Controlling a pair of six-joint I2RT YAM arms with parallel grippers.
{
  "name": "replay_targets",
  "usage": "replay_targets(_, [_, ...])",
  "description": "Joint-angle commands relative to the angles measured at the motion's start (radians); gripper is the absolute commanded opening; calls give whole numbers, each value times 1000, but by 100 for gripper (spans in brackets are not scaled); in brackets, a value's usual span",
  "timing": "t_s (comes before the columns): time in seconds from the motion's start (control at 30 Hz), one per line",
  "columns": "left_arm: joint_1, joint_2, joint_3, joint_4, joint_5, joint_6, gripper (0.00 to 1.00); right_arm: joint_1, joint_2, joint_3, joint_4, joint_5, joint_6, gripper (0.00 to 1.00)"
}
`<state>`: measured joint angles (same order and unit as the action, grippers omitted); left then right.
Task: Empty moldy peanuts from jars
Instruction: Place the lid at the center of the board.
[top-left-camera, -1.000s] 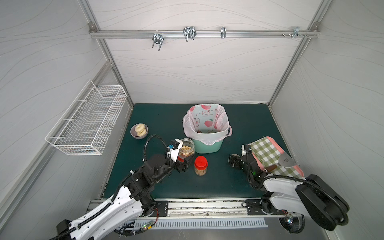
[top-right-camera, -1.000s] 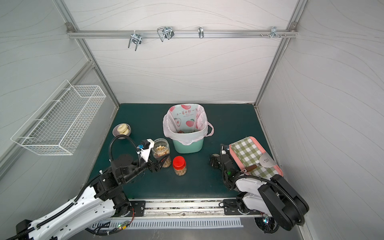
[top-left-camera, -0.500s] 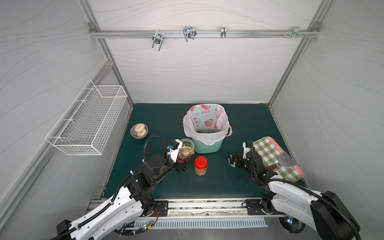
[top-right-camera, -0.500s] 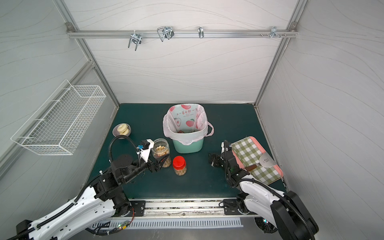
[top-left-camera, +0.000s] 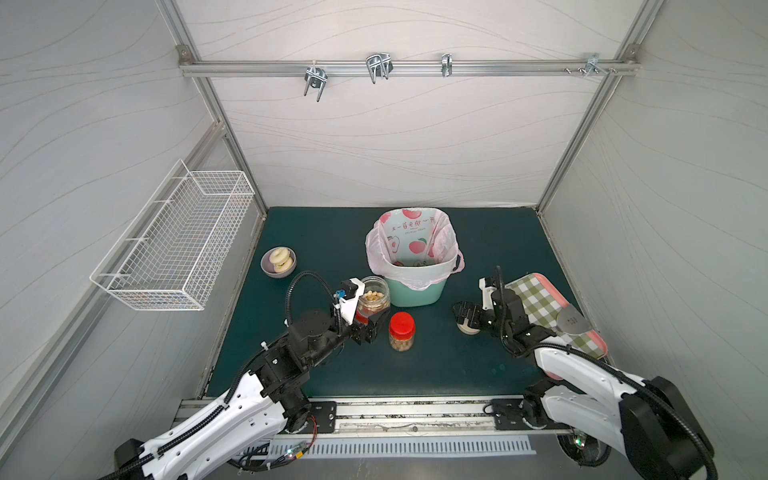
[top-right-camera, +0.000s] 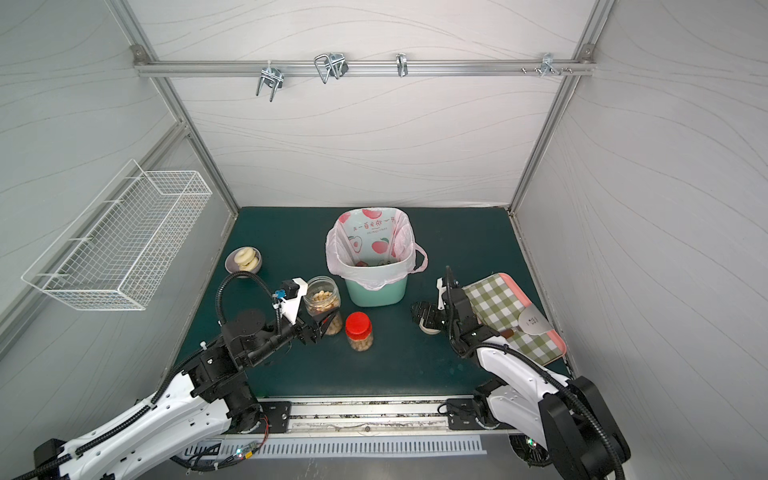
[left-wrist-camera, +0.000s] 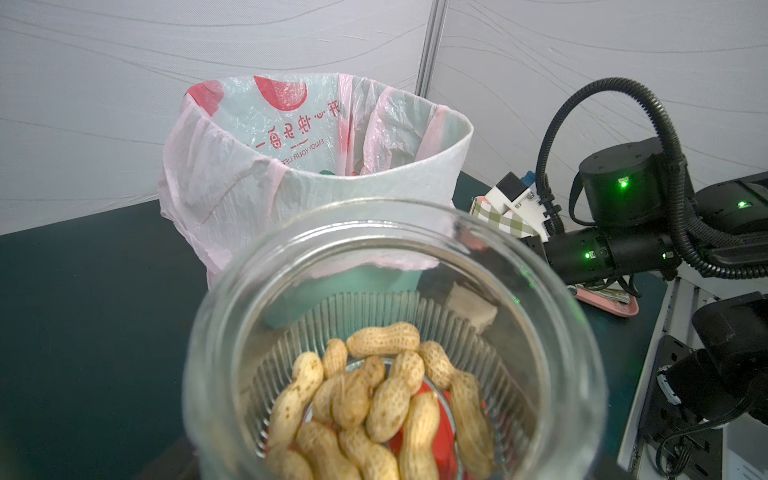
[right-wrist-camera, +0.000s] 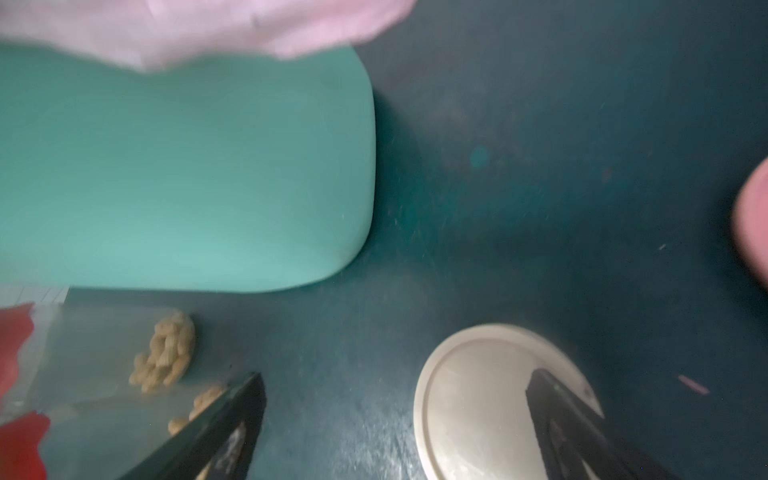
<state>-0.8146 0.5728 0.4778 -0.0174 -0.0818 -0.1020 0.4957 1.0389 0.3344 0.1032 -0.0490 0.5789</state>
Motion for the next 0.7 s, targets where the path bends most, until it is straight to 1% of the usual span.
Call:
replay_targets(0.0, [-5,-15,16,116,17,-7,0,-5,-20,-8,-9,-55,1,99])
replay_targets(0.07, [-5,-13,15,123,23,-11,0,-6,-41,-22,-8,-50,16,99])
replay_targets(0.17, [-6,-5,15,128,30,-13,0,-6,-33,-16,-33,-27,40,99])
replay_targets(0.23, [-6,-1,15,132,36,-17,0,-8,-32,-8,-35,-39,37,99])
replay_targets(0.3, [-8,-3,10,140,43,-15,0,-8,-50,15,-80,-35,33,99])
replay_targets(0.4, [-11,-10,7,149,49,-10,0,-8,-117,63,-181,-43,24,99])
replay_targets(0.5, [-13,-17,0,168,57,-8,0,-17,-186,150,-318,-112,29,99])
replay_targets(0.57, [-14,-20,-3,184,65,-8,0,-23,-219,224,-404,-199,37,99])
replay_targets(0.67, [-23,-18,-1,212,86,-5,0,-25,-262,306,-477,-322,66,99])
